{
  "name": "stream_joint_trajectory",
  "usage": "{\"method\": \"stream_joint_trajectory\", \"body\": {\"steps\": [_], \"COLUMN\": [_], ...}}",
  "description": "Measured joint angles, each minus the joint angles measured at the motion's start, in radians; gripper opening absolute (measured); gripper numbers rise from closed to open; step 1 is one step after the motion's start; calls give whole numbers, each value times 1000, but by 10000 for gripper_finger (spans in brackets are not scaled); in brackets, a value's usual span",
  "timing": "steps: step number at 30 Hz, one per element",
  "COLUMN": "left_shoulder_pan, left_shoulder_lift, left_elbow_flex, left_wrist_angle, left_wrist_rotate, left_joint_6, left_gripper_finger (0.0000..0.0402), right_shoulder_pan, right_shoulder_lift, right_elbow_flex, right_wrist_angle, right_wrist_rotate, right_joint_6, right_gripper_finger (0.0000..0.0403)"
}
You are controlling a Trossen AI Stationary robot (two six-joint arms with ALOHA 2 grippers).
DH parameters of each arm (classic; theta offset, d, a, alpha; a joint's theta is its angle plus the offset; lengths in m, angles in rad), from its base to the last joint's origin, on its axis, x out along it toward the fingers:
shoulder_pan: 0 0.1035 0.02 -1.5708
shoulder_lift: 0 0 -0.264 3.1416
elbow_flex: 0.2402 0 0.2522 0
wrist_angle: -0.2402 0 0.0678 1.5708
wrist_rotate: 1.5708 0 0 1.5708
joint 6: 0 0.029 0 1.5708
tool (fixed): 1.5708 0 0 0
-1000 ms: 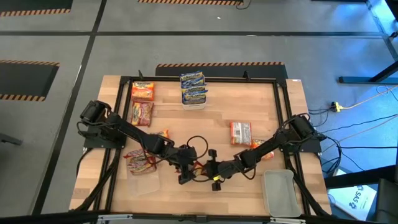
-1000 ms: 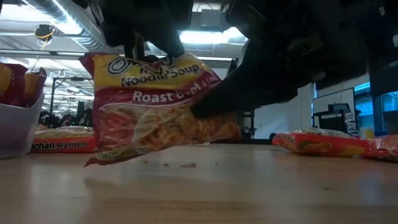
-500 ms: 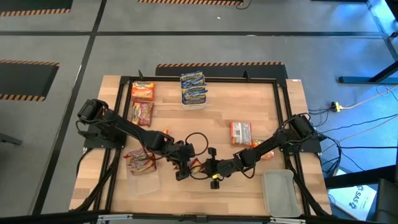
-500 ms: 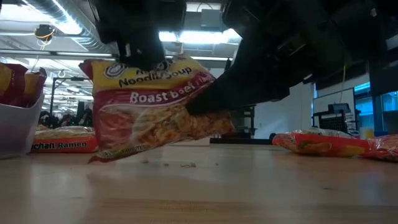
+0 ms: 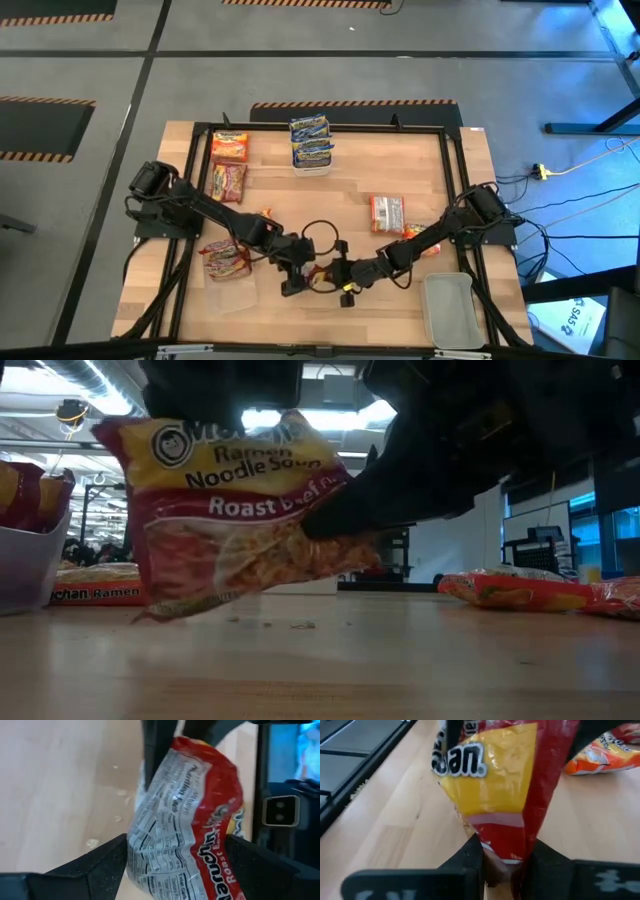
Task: Sort Maruchan noodles
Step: Put the red noodle pack into the transparent bin
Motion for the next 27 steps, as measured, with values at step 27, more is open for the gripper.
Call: {"method": "stream_joint_trajectory", "body": {"steps": [27], "left_shoulder_pan": [0], "left_shoulder_lift": [-1], "left_elbow_flex": [2], "left_wrist_angle": [-27], "left_wrist_rotate": [-27], "left_joint_6": [-86], "left_gripper_finger": [322], "right_shoulder_pan": [-35], "right_shoulder_lift": [0], "right_elbow_flex": [1], "right_wrist_angle": [-2], "right_wrist_rotate": [14], "right_joint_6": [127], "right_gripper_finger": [60]}}
